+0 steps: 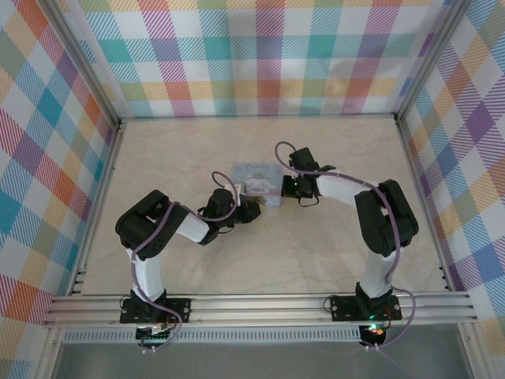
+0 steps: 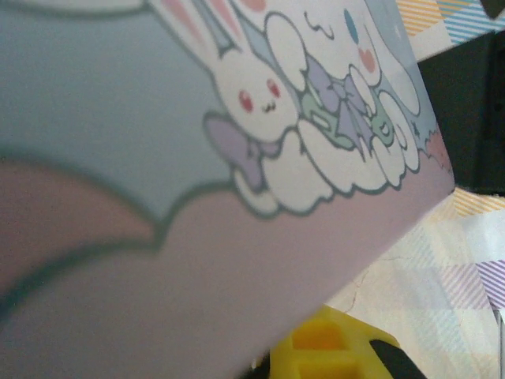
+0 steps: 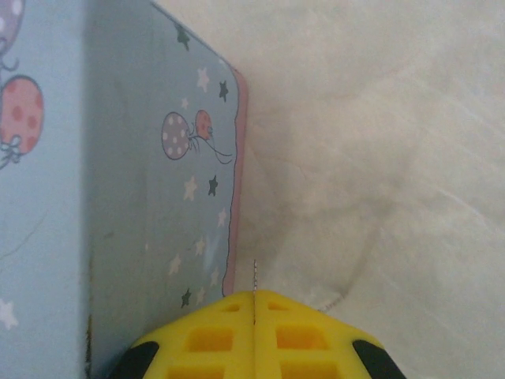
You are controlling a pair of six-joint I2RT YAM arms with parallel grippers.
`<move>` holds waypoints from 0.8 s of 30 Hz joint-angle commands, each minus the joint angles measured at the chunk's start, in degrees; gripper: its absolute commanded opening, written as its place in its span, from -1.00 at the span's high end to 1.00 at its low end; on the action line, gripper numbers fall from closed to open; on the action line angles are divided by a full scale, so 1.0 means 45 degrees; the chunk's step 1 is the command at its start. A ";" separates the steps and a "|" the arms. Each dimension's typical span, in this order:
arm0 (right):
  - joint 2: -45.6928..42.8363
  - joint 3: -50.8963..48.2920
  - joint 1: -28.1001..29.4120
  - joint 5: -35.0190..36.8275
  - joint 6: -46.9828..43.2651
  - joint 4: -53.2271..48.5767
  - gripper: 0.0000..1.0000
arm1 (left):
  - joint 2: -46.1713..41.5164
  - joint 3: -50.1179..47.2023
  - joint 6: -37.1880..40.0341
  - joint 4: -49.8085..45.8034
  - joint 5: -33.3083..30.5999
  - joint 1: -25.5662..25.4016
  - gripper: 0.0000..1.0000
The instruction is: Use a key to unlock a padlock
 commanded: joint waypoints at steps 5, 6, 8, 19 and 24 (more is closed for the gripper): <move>0.1270 0.2112 0.0071 -0.0154 -0.1264 -0.0485 1.00 | 0.0417 0.0403 -0.0060 -0.2463 0.1193 -0.0015 0.82; 0.1302 0.2192 0.0059 -0.0122 -0.1326 -0.0548 1.00 | 0.0433 0.0457 -0.0158 -0.2430 0.1170 -0.0017 0.82; 0.1203 0.2179 0.0011 -0.0016 -0.1432 -0.0612 1.00 | 0.0421 0.0592 -0.0411 -0.2421 0.1109 -0.0015 0.82; -0.0874 0.0264 -0.1060 0.0132 -0.1429 -0.0579 1.00 | -0.0622 0.1937 -0.1200 -0.4843 0.0415 -0.0016 0.82; -0.2231 -0.0837 -0.1487 -0.0250 -0.1115 -0.0296 1.00 | -0.0797 0.2852 -0.1489 -0.6346 0.0387 -0.0015 0.82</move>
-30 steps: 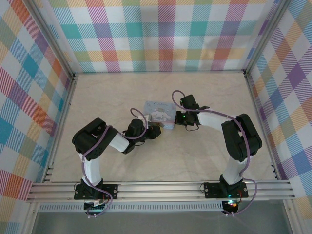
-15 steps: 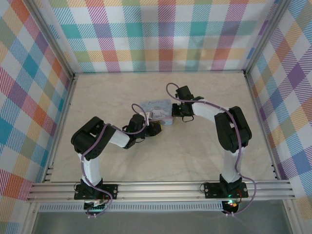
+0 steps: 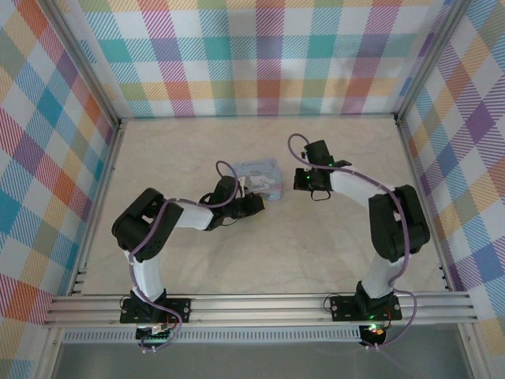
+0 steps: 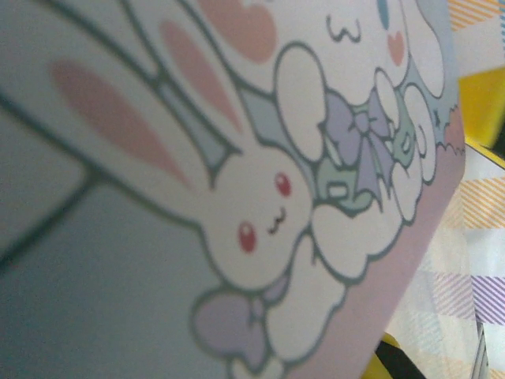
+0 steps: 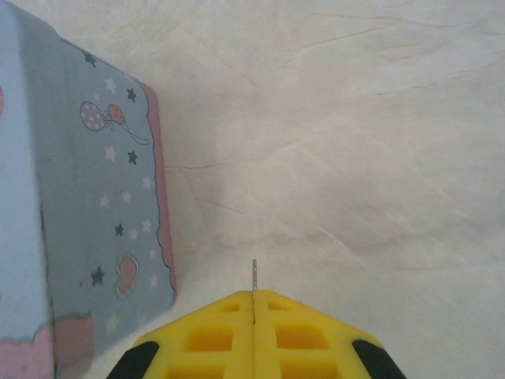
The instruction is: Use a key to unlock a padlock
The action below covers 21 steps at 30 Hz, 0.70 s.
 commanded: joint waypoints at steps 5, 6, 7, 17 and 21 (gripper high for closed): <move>-0.2587 -0.1907 -0.0699 -0.1596 0.0775 0.1066 1.00 | -0.0603 0.0994 -0.0896 -0.2255 0.0149 -0.0088 0.81; -0.2933 -0.2184 -0.0805 -0.1852 0.0919 0.1259 1.00 | -0.0631 0.1084 -0.0933 -0.2394 0.0158 -0.0088 0.81; -0.3367 -0.2530 -0.0923 -0.2181 0.1090 0.1550 1.00 | -0.0652 0.1225 -0.0976 -0.2626 0.0177 -0.0088 0.81; -0.7232 -0.4996 -0.1440 -0.5007 0.2596 0.4090 1.00 | -0.0790 0.1837 -0.1171 -0.3088 0.0367 -0.0078 0.80; -0.8495 -0.5934 -0.1534 -0.5889 0.3354 0.5377 1.00 | -0.0809 0.1970 -0.1303 -0.3070 0.0480 -0.0068 0.80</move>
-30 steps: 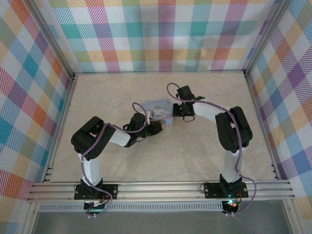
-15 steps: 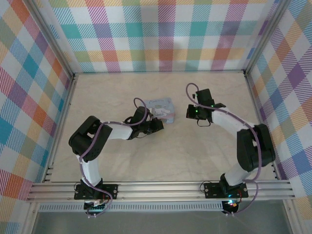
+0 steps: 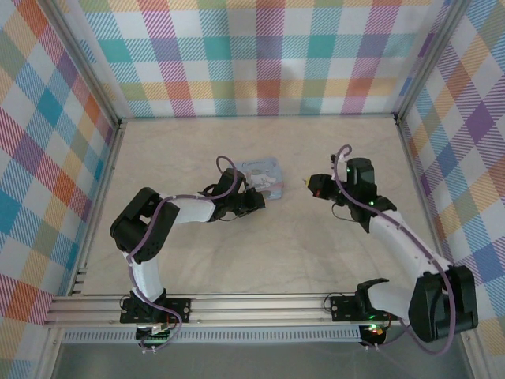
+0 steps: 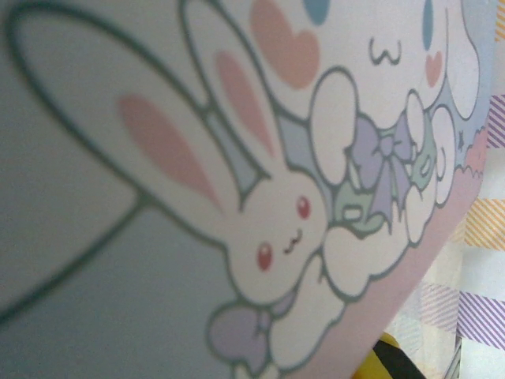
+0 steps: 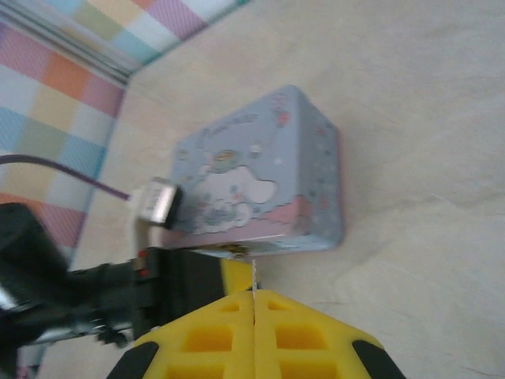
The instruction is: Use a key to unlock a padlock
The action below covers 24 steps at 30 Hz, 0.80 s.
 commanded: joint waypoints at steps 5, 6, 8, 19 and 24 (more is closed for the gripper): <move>-0.2117 -0.1727 -0.0147 -0.2213 0.1716 0.3622 1.00 | -0.0557 0.0711 -0.0311 -0.0104 0.0598 -0.0068 0.80; -0.2334 -0.1894 -0.0139 -0.2290 0.1804 0.3857 1.00 | -0.0557 0.0730 -0.0313 -0.0102 0.0608 -0.0063 0.80; -0.2759 -0.2315 -0.0146 -0.2501 0.1972 0.4413 1.00 | -0.0557 0.0739 -0.0358 -0.0073 0.0680 -0.0049 0.80; -0.2471 -0.4268 -0.0146 -0.3399 0.3616 0.8506 1.00 | -0.0656 0.0918 -0.0862 0.0068 0.1070 -0.0009 0.79; -0.1765 -0.5150 -0.0107 -0.2640 0.4537 0.9812 1.00 | -0.0691 0.0981 -0.1173 0.0200 0.1250 0.0029 0.79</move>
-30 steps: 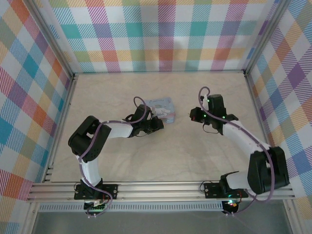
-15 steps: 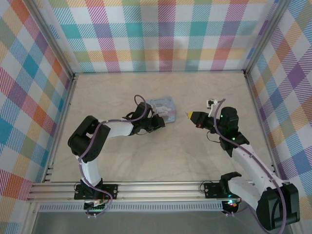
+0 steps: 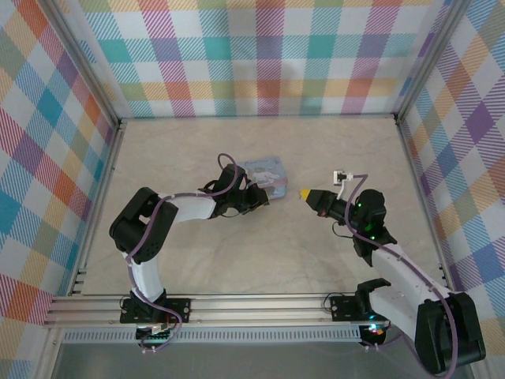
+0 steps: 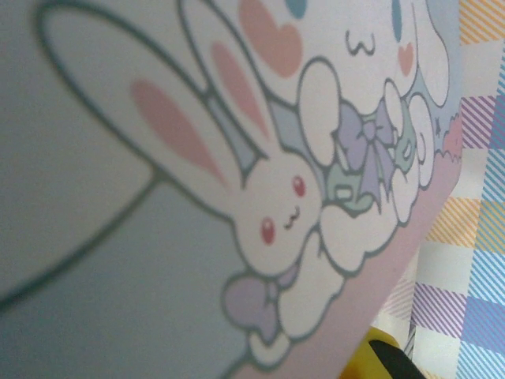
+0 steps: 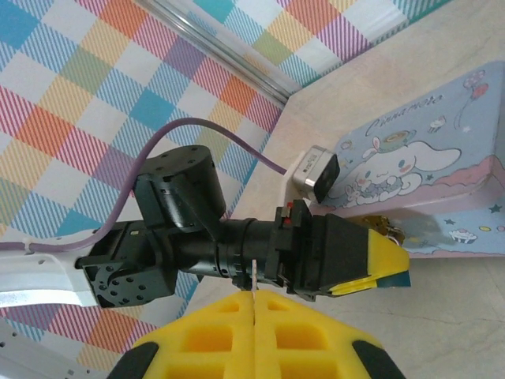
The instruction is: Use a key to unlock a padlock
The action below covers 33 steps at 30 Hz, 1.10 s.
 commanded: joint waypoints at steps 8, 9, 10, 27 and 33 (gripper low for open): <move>0.2088 -0.1008 0.0755 0.1136 0.1459 0.3191 1.00 | -0.0787 0.0362 -0.0619 0.0738 0.0568 0.0064 0.79; 0.2372 -0.1020 0.0927 0.1236 0.1540 0.3466 1.00 | -0.0777 0.0338 -0.0678 0.0827 0.0578 0.0083 0.79; 0.2736 -0.1063 0.1155 0.1388 0.1706 0.3864 1.00 | -0.0778 0.0292 -0.0768 0.0898 0.0588 0.0088 0.79; 0.8490 -0.1059 0.2668 0.2598 0.4476 1.0103 1.00 | -0.0875 -0.0331 -0.1379 0.2377 0.0431 0.0161 0.79; 0.8755 -0.0971 0.2871 0.2950 0.4704 1.0102 1.00 | -0.0725 -0.0477 -0.1648 0.2864 0.0451 0.0161 0.79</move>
